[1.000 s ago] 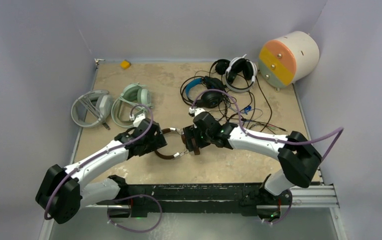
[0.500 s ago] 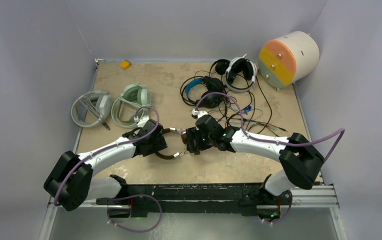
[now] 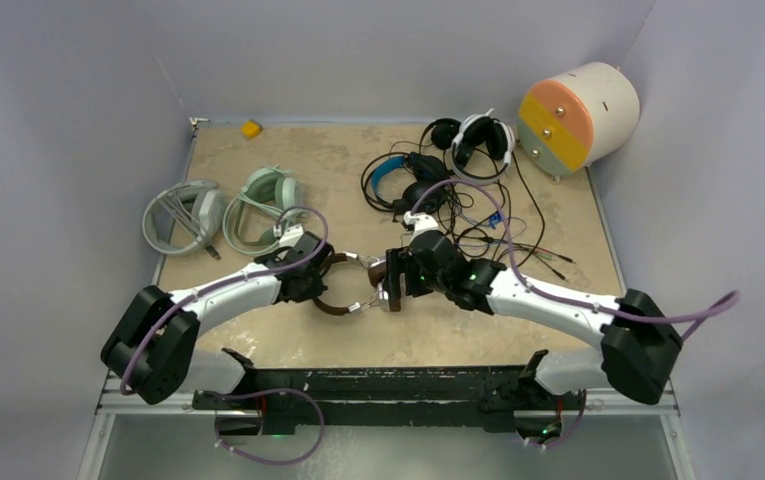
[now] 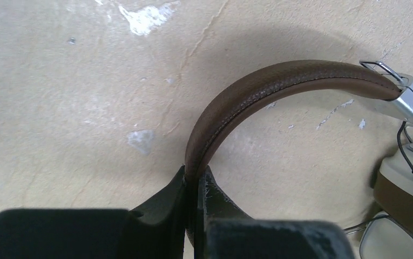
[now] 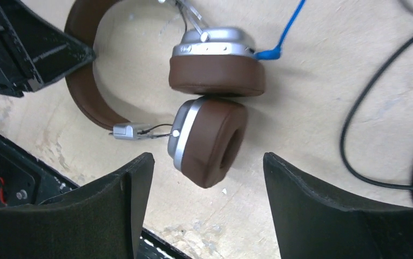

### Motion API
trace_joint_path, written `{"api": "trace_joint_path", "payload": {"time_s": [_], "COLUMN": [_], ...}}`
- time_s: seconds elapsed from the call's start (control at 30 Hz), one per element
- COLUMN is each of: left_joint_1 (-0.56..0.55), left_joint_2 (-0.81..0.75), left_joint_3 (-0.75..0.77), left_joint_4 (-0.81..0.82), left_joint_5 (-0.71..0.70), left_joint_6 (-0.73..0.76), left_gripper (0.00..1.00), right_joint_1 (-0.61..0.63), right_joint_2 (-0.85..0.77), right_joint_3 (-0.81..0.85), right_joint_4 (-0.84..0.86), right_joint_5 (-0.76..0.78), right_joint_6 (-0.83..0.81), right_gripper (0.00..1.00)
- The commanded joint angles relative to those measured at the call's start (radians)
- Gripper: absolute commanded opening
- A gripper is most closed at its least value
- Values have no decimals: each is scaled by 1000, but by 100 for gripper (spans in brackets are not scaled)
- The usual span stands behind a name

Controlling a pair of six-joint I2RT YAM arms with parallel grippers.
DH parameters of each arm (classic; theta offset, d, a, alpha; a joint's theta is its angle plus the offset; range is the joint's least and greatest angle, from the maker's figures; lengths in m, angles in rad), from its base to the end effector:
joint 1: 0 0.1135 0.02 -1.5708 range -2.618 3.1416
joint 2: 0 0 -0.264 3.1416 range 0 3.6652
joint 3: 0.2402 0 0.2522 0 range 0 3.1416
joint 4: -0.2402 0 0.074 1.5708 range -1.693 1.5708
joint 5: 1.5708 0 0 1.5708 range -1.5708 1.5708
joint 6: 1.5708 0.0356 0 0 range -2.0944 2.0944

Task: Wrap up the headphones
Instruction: Pick up the headphones from the center of the board, then untie the headphones cable.

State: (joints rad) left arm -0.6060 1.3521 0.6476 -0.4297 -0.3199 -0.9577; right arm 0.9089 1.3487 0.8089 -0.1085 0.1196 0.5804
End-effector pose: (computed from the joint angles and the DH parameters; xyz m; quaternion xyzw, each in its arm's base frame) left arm 0.1985 -0.1240 0.1606 -0.2026 0.9429 -0.0403 0.2613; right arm 0.1816 0.2261 0.2306 -0.1199 0.8862 0.2617 0.3630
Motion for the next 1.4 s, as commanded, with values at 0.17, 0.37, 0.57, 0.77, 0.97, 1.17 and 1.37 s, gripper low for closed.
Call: {"api": "trace_joint_path", "payload": {"time_s": [0.17,0.37,0.57,0.77,0.97,1.17,1.37], "left_joint_1": [-1,-2,-2,-3,-5,-17,-25], "left_joint_2": [-220,-320,-328,-320,-300,-250,-220], "left_joint_3": [144,182,171,154,121,127,135], "left_joint_4": [-173,-174,-143,-99,-15,-2,11], "left_joint_5": [-116,-44,31,81,203,235,260], "left_joint_6": [104,151,163,200,250,295,322], "left_gripper": [0,0,0,0,0,0,0], "right_joint_1": [1,1,1,0,1,-1,0], "right_joint_2": [-208,-195,-128,-130,-11,136,216], "right_joint_3": [-41,65,160,156,275,394,426], "right_joint_4": [24,-32,-55,-20,-100,-166,-148], "right_joint_5": [179,112,93,38,11,101,77], "right_joint_6": [-72,-176,-199,-224,-378,-443,-508], "right_gripper": [79,82,91,91,90,74,59]}}
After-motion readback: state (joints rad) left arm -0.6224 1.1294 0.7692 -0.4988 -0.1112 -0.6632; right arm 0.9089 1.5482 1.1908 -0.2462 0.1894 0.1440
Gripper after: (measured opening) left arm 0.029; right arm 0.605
